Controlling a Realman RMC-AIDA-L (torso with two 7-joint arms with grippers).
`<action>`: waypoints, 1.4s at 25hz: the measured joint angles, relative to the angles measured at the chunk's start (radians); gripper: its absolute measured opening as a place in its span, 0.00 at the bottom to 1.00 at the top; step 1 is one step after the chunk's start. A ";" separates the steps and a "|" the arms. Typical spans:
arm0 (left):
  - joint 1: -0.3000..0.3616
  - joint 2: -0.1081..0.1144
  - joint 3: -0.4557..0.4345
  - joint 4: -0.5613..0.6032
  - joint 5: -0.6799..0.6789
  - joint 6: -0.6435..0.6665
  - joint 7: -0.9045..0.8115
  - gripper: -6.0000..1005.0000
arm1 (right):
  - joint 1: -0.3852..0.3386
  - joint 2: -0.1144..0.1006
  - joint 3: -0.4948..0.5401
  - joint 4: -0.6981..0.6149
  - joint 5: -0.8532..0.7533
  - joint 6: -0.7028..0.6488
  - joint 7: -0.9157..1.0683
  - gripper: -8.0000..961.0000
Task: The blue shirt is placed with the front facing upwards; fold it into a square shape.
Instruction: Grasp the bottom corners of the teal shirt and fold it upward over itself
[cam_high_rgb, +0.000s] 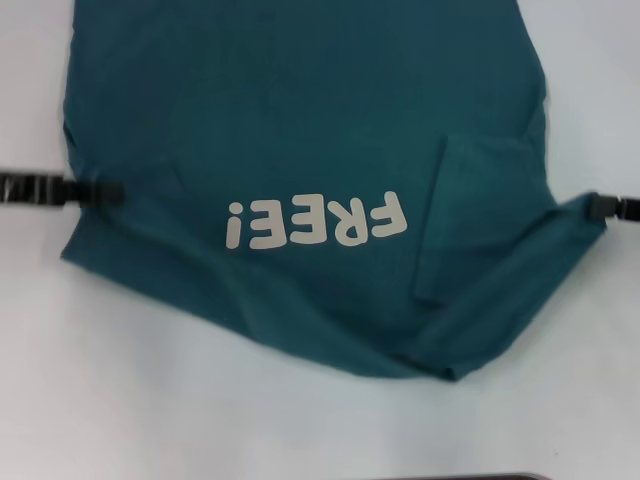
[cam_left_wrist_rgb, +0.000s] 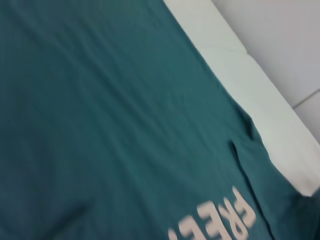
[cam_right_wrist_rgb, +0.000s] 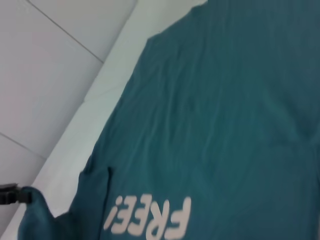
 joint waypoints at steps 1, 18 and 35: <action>-0.018 0.003 0.000 0.007 0.000 -0.016 -0.003 0.03 | 0.009 0.001 0.000 0.000 0.003 -0.007 0.002 0.01; -0.175 0.043 0.001 0.092 -0.004 -0.276 -0.036 0.03 | 0.188 0.017 -0.015 -0.002 0.060 -0.217 0.035 0.01; -0.250 0.077 -0.002 0.113 -0.029 -0.412 -0.087 0.03 | 0.309 0.006 -0.111 0.070 0.063 -0.399 0.146 0.01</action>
